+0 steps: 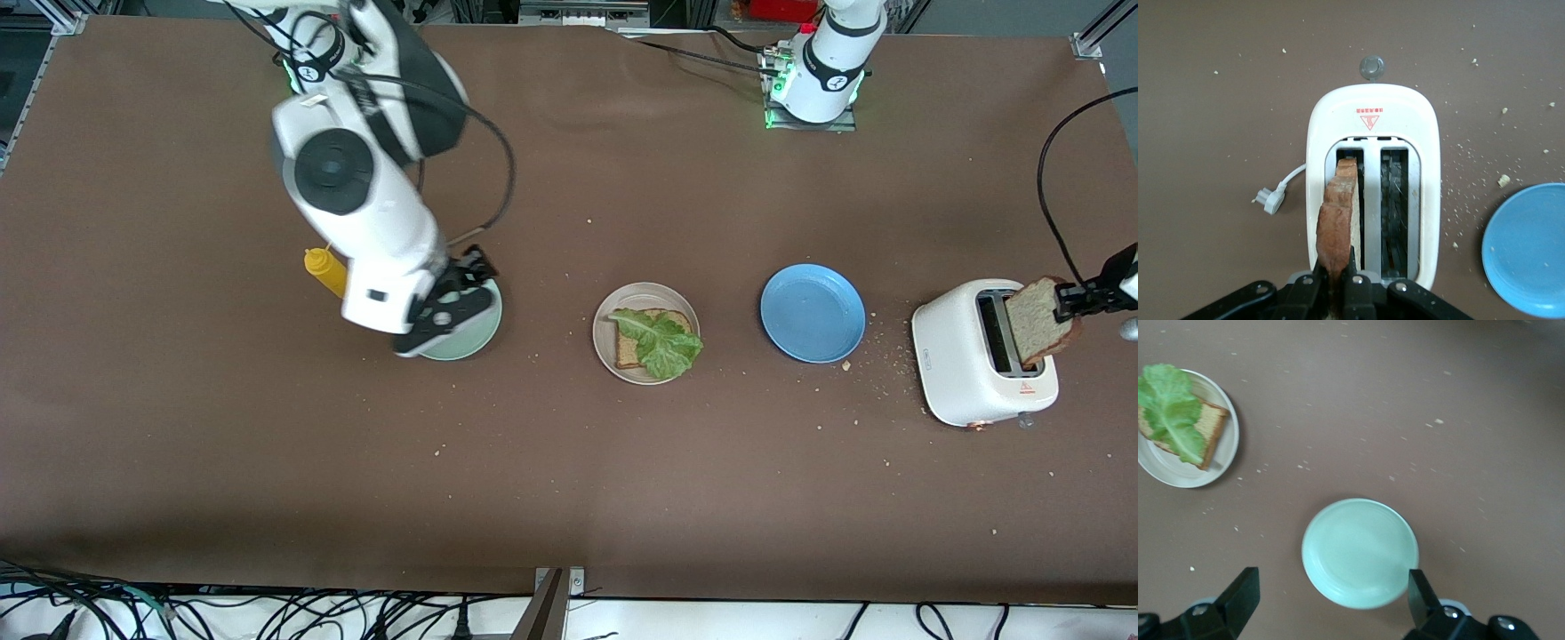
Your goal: Make sandwich in beige plate with both arms
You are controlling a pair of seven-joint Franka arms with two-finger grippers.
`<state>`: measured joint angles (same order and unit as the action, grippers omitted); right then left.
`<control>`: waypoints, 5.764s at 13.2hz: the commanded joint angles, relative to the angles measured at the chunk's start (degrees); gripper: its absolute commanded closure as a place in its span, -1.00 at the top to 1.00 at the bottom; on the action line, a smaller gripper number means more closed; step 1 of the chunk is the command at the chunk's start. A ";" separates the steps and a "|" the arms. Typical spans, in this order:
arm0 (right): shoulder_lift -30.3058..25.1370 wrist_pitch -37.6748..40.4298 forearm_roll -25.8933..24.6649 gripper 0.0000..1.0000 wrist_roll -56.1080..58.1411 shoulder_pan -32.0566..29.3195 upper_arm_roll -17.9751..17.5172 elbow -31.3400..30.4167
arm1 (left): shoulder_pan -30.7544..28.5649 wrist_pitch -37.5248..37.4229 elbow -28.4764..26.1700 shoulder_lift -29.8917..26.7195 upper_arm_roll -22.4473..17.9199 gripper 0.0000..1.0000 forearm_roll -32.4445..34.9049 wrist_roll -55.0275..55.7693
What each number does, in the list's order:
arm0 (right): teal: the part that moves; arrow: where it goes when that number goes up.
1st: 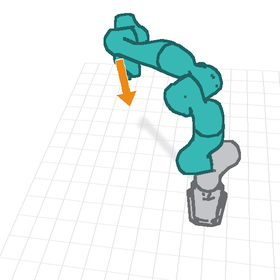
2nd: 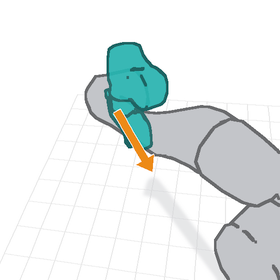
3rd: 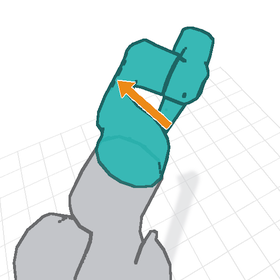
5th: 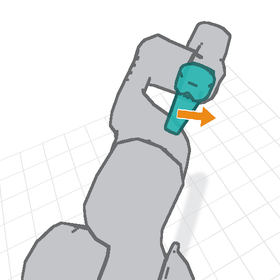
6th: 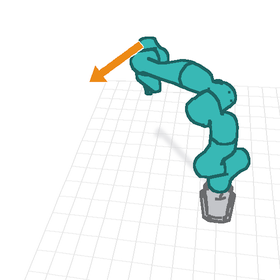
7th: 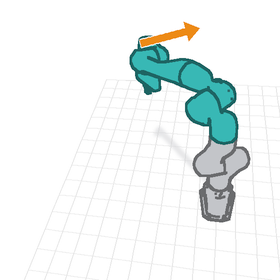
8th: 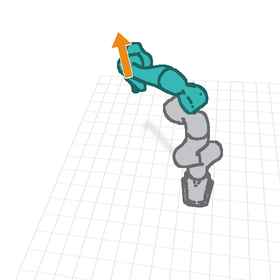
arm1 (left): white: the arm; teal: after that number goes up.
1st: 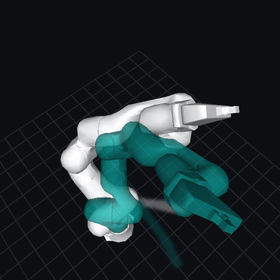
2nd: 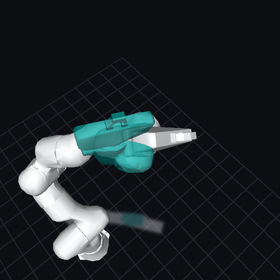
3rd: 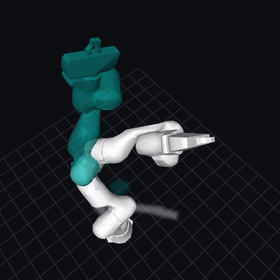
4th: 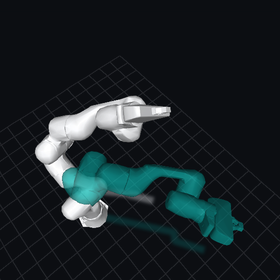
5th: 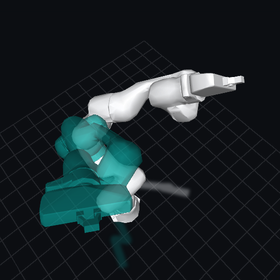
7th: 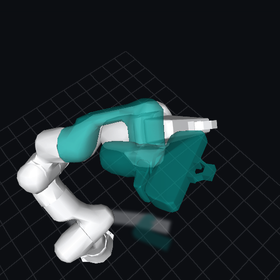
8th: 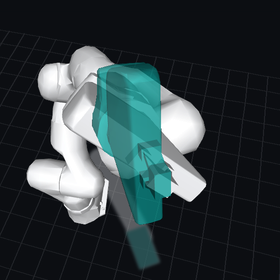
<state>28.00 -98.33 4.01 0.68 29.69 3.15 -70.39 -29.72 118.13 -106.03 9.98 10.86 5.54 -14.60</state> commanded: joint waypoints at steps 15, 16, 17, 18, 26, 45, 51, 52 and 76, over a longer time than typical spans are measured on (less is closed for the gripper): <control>-6.11 12.02 0.92 0.99 1.46 -12.25 7.63 -1.68 | 8.01 -27.77 12.34 12.24 13.83 -1.00 -35.30 0.98; -6.29 12.11 0.04 0.99 -1.87 -15.42 3.31 -1.77 | 8.19 -27.86 12.60 14.69 13.83 -1.00 -39.51 -0.33; -6.38 11.67 -2.84 0.99 -2.34 -16.85 0.57 -1.77 | 8.71 -27.78 12.86 17.85 13.83 -1.00 -45.04 -1.82; -6.90 11.58 -4.26 0.99 -2.43 -19.38 -1.98 -2.29 | 8.89 -27.60 12.95 21.28 13.83 -1.00 -50.75 -3.14; -8.31 10.44 -5.94 0.99 -2.08 -27.14 -9.92 -4.41 | 12.47 -22.70 12.60 39.50 13.66 -1.00 -65.83 -26.10; -8.76 7.19 -6.03 0.99 -1.65 -27.32 -7.72 -1.95 | 15.75 -7.74 14.89 41.27 12.96 1.00 -57.16 -29.52; -8.67 7.71 -6.73 0.99 -2.08 -26.79 -7.90 -2.21 | 15.48 -7.91 14.97 35.30 12.96 1.00 -40.57 -22.78; -8.67 7.80 -6.82 1.00 -1.91 -27.05 -7.90 -2.38 | 15.40 -8.43 14.97 33.46 13.04 1.00 -36.26 -19.97; -15.52 8.94 -7.26 0.99 -4.11 -25.74 -7.02 -12.84 | 28.84 -24.00 10.67 -10.24 -3.91 1.00 -4.31 11.79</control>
<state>15.41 -87.83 -4.35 -2.68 3.99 -4.14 -79.53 -1.23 93.96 -92.86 1.38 8.20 2.24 -3.16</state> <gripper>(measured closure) 0.000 0.000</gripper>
